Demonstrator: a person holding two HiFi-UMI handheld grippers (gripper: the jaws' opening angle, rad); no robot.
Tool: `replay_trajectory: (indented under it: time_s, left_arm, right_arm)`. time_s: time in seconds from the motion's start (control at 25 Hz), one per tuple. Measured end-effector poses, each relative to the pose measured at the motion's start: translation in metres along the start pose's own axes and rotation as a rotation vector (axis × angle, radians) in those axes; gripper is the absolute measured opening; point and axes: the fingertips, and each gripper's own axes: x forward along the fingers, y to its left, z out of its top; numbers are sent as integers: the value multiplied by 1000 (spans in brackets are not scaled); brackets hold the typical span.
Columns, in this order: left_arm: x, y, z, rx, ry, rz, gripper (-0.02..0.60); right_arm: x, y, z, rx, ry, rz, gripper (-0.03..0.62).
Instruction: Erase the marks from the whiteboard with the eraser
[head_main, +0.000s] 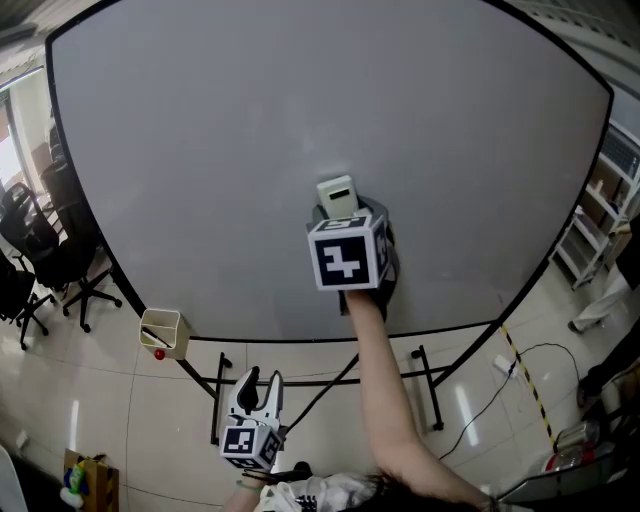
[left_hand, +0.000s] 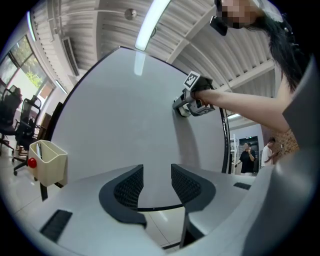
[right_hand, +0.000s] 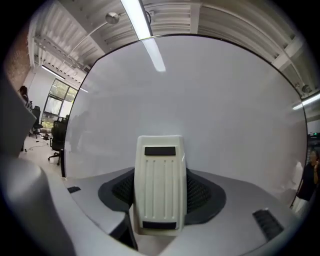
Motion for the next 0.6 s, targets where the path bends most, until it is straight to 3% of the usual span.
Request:
replay_trajectory:
  time_s: [0.08, 0.2, 0.28, 0.36, 0.52, 0.6]
  left_arm:
    - [0, 1, 2, 2, -7, 0, 153]
    - [-1, 9, 0, 20, -13, 5, 153]
    - [-3, 13, -1, 22, -13, 9, 153]
    - [-4, 14, -3, 19, -5, 11, 153]
    - [-1, 11, -8, 19, 17, 2, 153]
    - [1, 8, -7, 13, 18, -1, 153]
  right_arm:
    - [5, 5, -33, -25, 54, -33, 278]
    - [20, 27, -124, 12, 233, 30, 278]
    - [21, 31, -158, 20, 298, 45, 276]
    - [16, 25, -139, 22, 234, 43, 275]
    - [-8, -36, -9, 27, -39, -44, 276]
    - [-14, -67, 4, 85, -54, -65, 276]
